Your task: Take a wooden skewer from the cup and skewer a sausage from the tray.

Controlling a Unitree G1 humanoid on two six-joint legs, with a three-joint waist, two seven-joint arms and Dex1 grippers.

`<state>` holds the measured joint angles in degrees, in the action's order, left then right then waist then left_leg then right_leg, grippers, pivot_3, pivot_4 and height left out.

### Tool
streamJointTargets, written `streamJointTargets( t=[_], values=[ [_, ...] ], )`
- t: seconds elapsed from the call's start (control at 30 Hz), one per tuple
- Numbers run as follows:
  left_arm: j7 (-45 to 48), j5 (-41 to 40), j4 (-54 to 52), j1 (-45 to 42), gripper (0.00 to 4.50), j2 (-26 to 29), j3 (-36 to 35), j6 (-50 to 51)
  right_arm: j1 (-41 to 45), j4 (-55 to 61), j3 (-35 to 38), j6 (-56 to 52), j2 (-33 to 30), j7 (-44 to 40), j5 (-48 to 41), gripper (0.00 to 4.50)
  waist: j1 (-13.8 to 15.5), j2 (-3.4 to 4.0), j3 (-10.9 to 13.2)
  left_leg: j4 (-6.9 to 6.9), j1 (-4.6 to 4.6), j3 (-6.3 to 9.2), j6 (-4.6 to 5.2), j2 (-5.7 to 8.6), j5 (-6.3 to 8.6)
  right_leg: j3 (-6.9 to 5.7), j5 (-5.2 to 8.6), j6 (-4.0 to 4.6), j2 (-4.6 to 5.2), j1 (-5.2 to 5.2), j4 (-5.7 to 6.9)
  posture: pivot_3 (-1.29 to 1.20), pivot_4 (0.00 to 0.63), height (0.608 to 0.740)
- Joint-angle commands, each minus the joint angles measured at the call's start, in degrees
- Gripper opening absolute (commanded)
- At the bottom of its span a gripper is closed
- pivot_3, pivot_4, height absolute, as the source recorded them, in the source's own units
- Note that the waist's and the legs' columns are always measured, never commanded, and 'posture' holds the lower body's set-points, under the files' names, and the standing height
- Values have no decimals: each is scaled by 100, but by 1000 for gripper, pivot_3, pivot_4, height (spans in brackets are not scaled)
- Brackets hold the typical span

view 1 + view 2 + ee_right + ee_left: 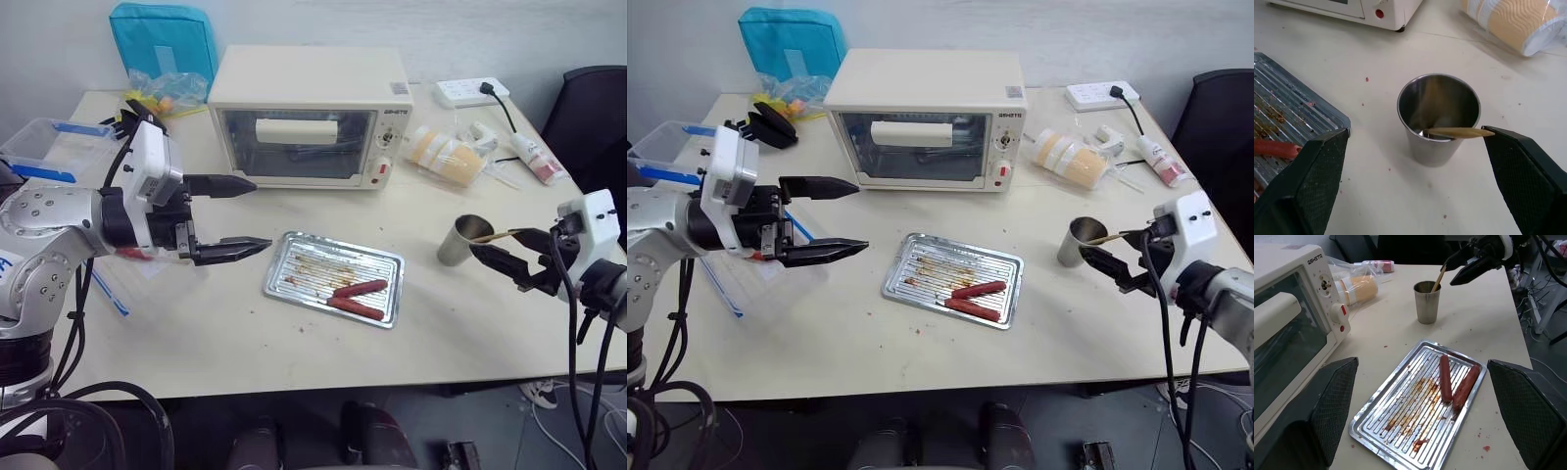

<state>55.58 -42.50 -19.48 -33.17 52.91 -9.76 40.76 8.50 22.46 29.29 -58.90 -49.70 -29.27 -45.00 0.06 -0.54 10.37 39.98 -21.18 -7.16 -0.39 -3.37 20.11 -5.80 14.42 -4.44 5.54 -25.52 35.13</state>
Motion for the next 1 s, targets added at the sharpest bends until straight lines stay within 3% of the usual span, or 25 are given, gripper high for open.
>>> streamJointTargets(
  t=[0.03, 1.0],
  values=[
    [25, 12, -47, -70, 4475, 70, -113, -46, -111, 247, 337, -55, -127, -59, -103, 4500, 2, 0, 0, 0, 0, 0, 0, 0, 0, 0, 0, 0, 0, 0, 0, 0, 150, 740],
    [80, 128, 85, -217, 4475, 52, -66, -91, 315, 169, -46, 97, 206, 198, -121, 4500, -4, 0, 0, 0, 0, 0, 0, 0, 0, 0, 0, 0, 0, 0, 0, 0, 150, 740]
  ],
)
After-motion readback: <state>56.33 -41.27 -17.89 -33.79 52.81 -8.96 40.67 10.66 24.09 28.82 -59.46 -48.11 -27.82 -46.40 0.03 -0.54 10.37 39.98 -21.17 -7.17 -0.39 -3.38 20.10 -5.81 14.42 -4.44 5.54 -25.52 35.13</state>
